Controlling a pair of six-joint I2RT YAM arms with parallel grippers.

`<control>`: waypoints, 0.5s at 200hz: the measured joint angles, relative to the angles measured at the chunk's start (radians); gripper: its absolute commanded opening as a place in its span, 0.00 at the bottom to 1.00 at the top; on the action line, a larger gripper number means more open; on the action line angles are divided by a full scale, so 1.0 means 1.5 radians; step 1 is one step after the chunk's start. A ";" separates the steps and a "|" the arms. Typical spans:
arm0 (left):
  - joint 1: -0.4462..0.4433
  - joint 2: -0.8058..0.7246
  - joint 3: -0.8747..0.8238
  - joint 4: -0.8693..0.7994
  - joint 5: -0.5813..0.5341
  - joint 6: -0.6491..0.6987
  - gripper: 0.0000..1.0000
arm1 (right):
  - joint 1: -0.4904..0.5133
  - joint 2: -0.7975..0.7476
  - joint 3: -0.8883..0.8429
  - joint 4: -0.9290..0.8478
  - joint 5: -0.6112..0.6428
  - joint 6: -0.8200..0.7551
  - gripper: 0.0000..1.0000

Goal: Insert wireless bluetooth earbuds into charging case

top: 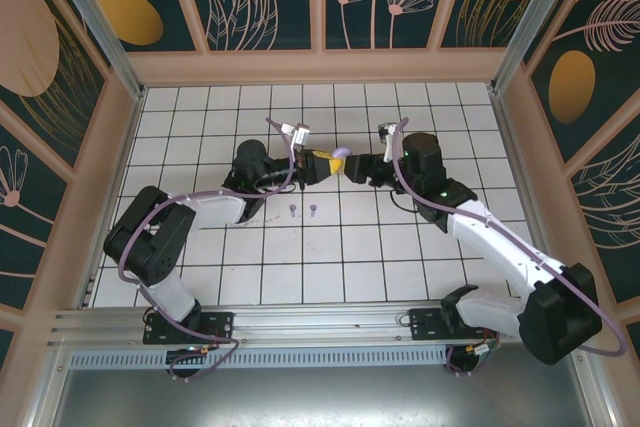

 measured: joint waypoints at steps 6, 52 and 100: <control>0.000 0.000 0.000 -0.004 0.000 0.000 0.00 | -0.002 0.002 0.000 0.002 0.000 0.000 0.70; 0.003 -0.011 0.000 -0.010 0.004 0.001 0.00 | -0.061 0.007 -0.026 0.014 0.023 0.019 0.67; 0.003 -0.023 0.000 -0.008 0.004 0.005 0.00 | -0.087 -0.003 -0.040 0.008 0.027 0.041 0.67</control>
